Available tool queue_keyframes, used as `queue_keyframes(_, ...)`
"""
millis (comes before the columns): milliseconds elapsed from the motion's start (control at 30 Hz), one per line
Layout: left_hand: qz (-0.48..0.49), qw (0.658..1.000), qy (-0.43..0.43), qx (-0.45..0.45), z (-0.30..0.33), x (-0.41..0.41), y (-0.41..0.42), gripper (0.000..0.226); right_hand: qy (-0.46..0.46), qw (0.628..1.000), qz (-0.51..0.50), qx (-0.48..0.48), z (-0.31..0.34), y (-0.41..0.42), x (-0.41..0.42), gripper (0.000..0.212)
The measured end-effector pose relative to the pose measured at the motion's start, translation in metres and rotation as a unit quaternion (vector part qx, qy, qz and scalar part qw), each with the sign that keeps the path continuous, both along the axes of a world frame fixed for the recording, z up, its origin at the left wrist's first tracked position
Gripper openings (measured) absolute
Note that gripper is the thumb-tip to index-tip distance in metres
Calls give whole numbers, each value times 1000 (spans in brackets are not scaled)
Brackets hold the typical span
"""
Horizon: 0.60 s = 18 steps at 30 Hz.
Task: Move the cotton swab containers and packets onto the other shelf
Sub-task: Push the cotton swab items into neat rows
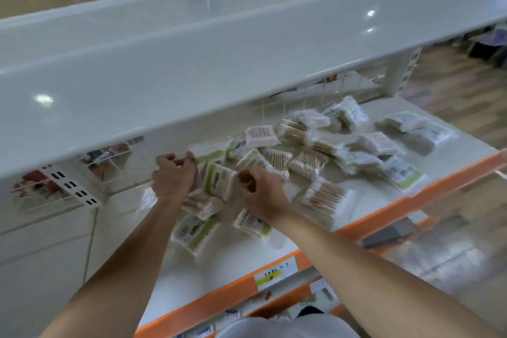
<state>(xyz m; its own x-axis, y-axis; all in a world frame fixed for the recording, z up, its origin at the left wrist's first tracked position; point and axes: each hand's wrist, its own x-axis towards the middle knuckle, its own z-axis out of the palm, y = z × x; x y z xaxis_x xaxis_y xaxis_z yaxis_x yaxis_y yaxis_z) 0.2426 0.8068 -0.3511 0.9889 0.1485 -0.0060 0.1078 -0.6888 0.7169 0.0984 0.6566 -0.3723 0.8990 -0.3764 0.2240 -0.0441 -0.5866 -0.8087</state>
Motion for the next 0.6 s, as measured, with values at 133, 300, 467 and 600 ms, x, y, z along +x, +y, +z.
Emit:
queue_keyframes(133, -36, 999, 29, 12, 7, -8, -6, 72, 12, 1000, 11, 17, 4, 1, -2, 18)
queue_keyframes(300, -150, 987, 50, -6, 11, -11, -10, 67, 16, 1000, 19, 6, 7, -1, -5, 17)
queue_keyframes(467, -214, 972, 48, -90, 17, -12, -5, 42, 25, 999, 22, 5, 4, 0, -6, 22)
queue_keyframes(600, -234, 969, 47, -64, 21, -12, -8, 40, 35, 999, 21, 3, 4, 1, -7, 26)
